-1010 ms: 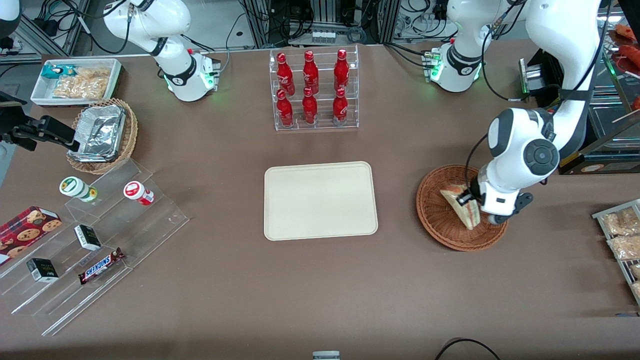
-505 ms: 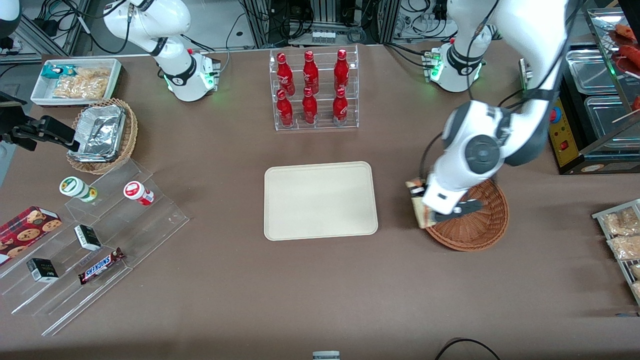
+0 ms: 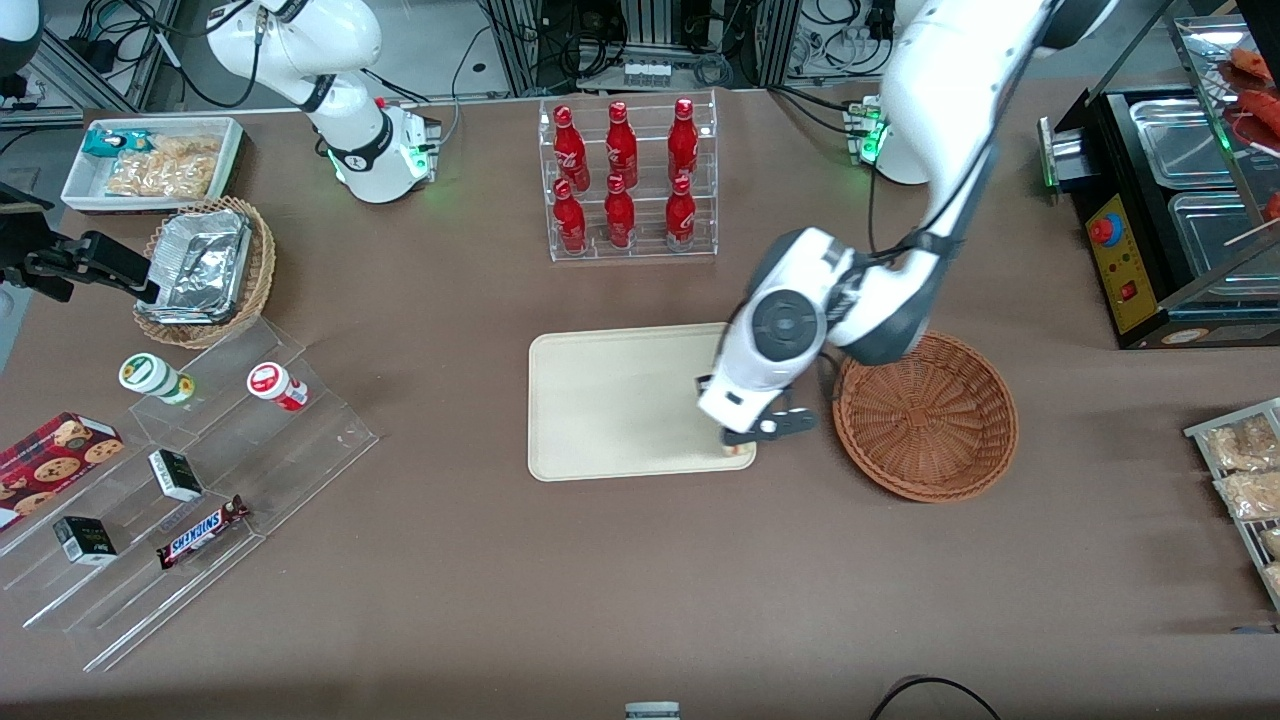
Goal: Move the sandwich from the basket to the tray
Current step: 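Lift the sandwich and carry it with the left gripper over the beige tray, then lower the sandwich onto the tray and open the left gripper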
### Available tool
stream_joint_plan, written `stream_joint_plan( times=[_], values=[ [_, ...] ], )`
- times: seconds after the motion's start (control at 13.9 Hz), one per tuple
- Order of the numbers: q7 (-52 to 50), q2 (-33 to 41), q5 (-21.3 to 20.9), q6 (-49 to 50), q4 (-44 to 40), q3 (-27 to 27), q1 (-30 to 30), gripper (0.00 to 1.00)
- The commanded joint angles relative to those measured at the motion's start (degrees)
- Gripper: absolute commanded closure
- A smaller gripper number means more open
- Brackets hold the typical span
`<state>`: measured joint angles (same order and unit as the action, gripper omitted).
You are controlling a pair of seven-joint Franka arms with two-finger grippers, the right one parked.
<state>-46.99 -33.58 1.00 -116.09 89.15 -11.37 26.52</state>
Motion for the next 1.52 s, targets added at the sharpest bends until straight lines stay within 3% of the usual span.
stream_joint_plan(
  times=[0.0, 0.58, 0.65, 0.72, 0.79, 1.15, 1.44],
  values=[
    [-3.63, -5.34, 0.14, 1.39, -7.57, 0.47, 4.23, 0.96],
    [-7.51, -11.85, -0.03, -3.7, -11.72, 0.56, 11.45, 0.93],
    [-7.16, -12.03, -0.12, -4.32, -11.55, 0.47, 11.36, 0.81],
    [-6.81, -12.03, -0.29, -4.32, -11.54, 0.56, 11.36, 0.3],
    [-6.46, -11.86, -0.56, -4.5, -11.46, 0.64, 11.36, 0.0],
    [-6.89, -8.18, -0.47, -3.72, -11.72, 0.91, 9.7, 0.0],
    [-6.02, -3.17, -0.82, 5.33, -11.19, 2.04, 5.76, 0.0]
  ],
)
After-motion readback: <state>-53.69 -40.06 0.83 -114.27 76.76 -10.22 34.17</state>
